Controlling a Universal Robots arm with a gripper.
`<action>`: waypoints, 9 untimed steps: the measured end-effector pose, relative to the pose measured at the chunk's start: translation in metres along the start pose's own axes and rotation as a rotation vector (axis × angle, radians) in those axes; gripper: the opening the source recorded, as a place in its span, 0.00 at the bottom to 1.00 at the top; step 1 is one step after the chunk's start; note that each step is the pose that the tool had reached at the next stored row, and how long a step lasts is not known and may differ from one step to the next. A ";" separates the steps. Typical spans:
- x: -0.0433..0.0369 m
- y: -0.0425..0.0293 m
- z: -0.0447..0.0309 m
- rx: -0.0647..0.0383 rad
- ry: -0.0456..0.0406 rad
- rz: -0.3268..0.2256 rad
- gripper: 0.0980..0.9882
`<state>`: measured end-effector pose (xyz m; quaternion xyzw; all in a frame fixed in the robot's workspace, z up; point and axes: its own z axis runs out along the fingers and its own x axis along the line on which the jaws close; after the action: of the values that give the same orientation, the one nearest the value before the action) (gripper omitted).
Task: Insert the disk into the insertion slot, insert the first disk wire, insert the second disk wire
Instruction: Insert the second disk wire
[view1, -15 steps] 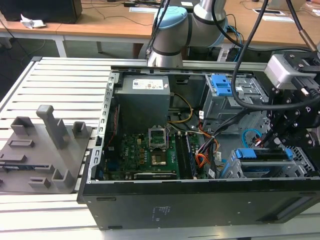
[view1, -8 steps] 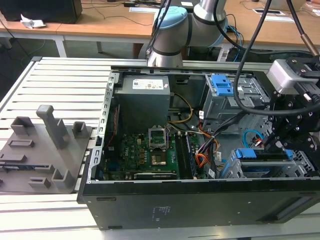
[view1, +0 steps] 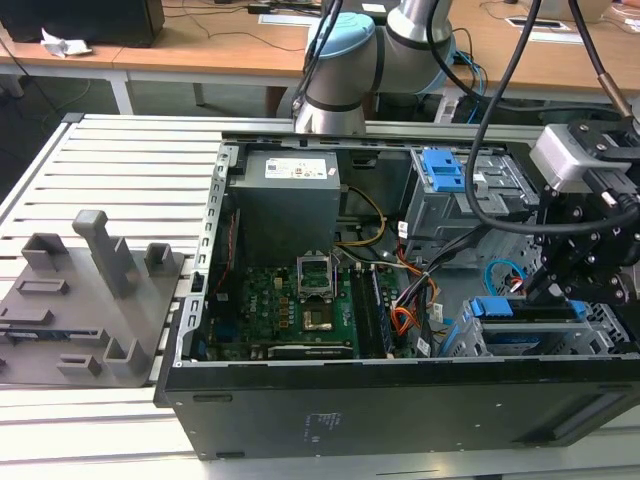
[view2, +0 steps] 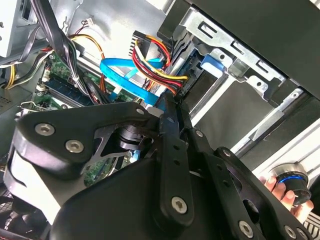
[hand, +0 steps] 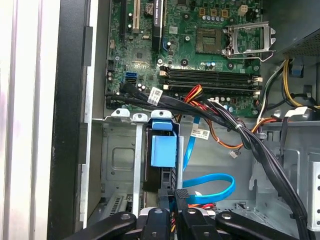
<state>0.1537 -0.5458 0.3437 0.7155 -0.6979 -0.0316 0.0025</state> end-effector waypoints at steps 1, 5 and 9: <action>0.0000 -0.0001 0.0004 0.000 -0.0001 0.000 0.07; 0.0004 -0.0001 0.0028 0.000 0.0000 0.000 0.07; 0.0008 -0.0003 0.0070 0.000 0.0002 0.000 0.07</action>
<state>0.1538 -0.5463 0.3367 0.7155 -0.6979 -0.0315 0.0026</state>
